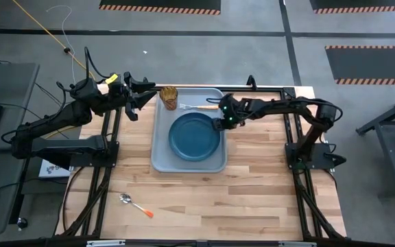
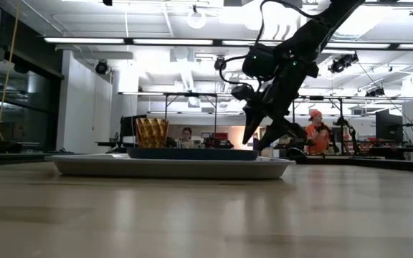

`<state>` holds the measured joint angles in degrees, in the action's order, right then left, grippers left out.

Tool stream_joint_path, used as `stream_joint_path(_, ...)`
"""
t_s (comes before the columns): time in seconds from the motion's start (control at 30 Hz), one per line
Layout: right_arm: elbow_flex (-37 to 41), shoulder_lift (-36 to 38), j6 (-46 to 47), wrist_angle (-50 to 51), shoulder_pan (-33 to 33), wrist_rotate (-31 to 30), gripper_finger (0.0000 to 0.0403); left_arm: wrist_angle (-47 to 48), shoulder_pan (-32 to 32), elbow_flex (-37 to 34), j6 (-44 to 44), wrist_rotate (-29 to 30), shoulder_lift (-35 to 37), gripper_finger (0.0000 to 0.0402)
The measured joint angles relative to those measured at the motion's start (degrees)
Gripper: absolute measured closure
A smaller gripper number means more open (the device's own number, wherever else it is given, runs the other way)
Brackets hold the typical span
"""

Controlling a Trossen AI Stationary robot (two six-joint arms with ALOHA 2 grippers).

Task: Pick and place plate/cup/fork/spoon on tray
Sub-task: Put the orange spoon on top of the yellow fork on the gray tray

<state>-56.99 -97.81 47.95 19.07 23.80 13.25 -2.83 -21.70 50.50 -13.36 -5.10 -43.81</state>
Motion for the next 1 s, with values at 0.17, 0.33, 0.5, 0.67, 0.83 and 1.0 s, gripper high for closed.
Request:
stream_joint_path(0.17, 0.0, 4.9, -4.4, 1.3, 1.9, -0.8, 0.0244, 0.0, 0.0, 0.0, 0.0, 0.0, 0.0, 0.0234)
stream_joint_path(0.33, 0.5, 13.3, -7.6, -3.4, 0.9, -6.5, 0.0244, 0.0, 0.0, 0.0, -0.1, -0.2, 0.0, 0.0234)
stream_joint_path(0.5, 2.9, 21.0, -11.0, -9.5, -2.2, -10.3, 0.0244, 1.7, 0.0, 0.0, -5.2, -4.7, 0.0, 0.0234)
stream_joint_path(0.67, 9.2, 27.7, -12.3, -14.4, -5.7, -14.1, 0.0244, 4.4, 0.0, 0.0, -10.5, -13.7, 0.0, 0.0234)
stream_joint_path(0.83, 21.2, 34.0, -8.6, -30.5, -9.3, -13.7, 0.0244, 7.1, 0.0, 0.0, -10.1, -13.5, 0.0, 0.0234)
stream_joint_path(1.0, 30.6, 37.3, -2.8, -52.8, -11.6, -13.2, 0.0244, 6.5, 0.0, 0.0, -10.1, -12.8, 0.0, 0.0234)
